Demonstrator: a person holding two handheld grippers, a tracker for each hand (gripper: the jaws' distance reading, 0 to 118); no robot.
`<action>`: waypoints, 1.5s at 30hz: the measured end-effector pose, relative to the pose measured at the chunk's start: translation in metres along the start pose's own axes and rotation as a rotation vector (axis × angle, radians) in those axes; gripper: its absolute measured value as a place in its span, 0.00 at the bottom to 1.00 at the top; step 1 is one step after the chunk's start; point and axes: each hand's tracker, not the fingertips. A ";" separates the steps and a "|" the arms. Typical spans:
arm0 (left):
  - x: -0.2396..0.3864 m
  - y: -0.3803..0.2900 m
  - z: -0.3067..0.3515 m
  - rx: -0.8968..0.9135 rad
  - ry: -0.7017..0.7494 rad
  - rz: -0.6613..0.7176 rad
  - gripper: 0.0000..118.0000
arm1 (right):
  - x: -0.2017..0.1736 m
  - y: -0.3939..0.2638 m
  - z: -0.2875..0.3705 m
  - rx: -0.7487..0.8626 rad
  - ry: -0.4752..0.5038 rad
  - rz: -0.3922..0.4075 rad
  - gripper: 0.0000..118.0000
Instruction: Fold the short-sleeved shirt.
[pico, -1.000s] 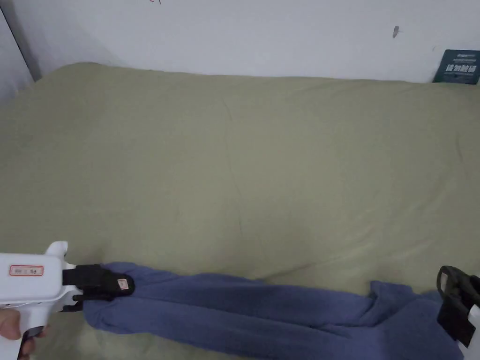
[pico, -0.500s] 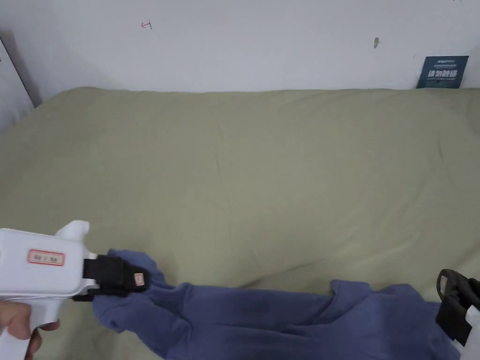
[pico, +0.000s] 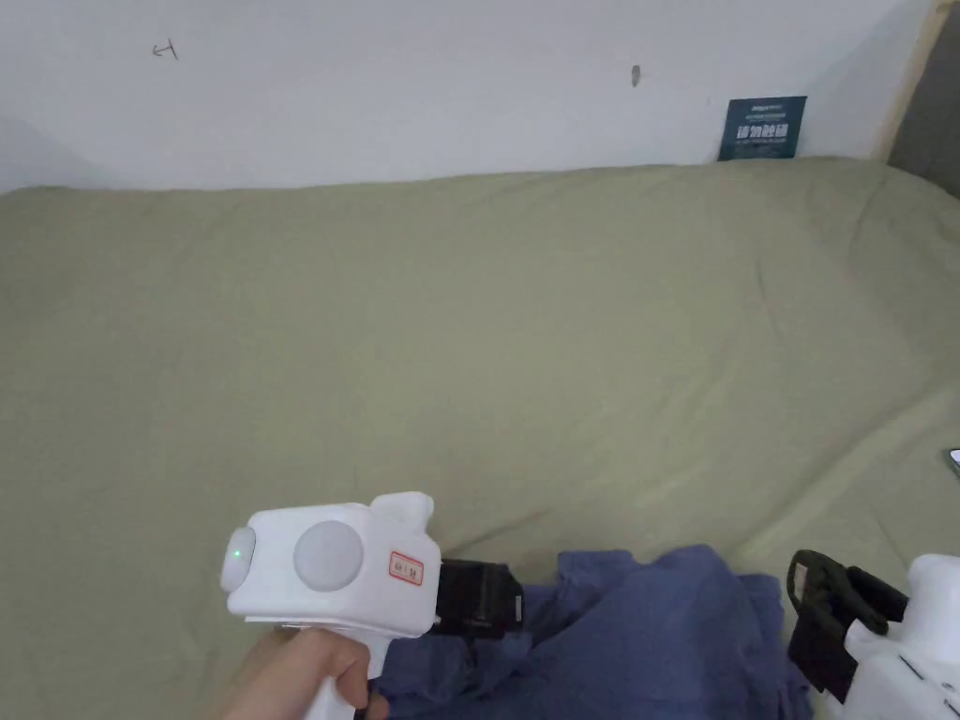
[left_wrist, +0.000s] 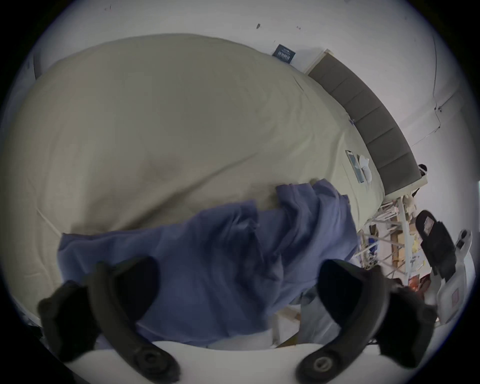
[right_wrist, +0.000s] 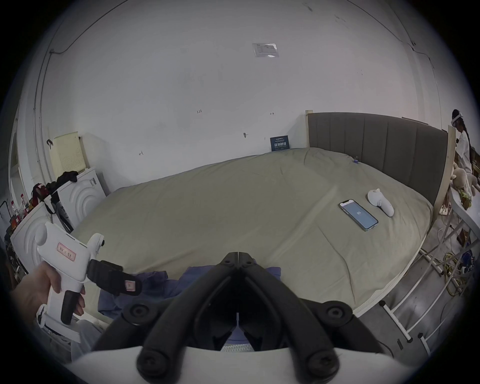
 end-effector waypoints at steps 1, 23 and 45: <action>0.001 -0.001 0.006 0.014 -0.036 0.025 0.95 | 0.001 0.001 0.000 -0.003 -0.003 -0.001 0.01; -0.031 -0.013 -0.034 -0.048 -0.247 0.167 0.00 | 0.010 -0.007 -0.023 -0.083 -0.003 -0.049 0.01; -0.166 -0.047 0.063 0.142 -0.282 0.265 1.00 | -0.033 -0.005 -0.037 -0.099 0.046 0.035 0.01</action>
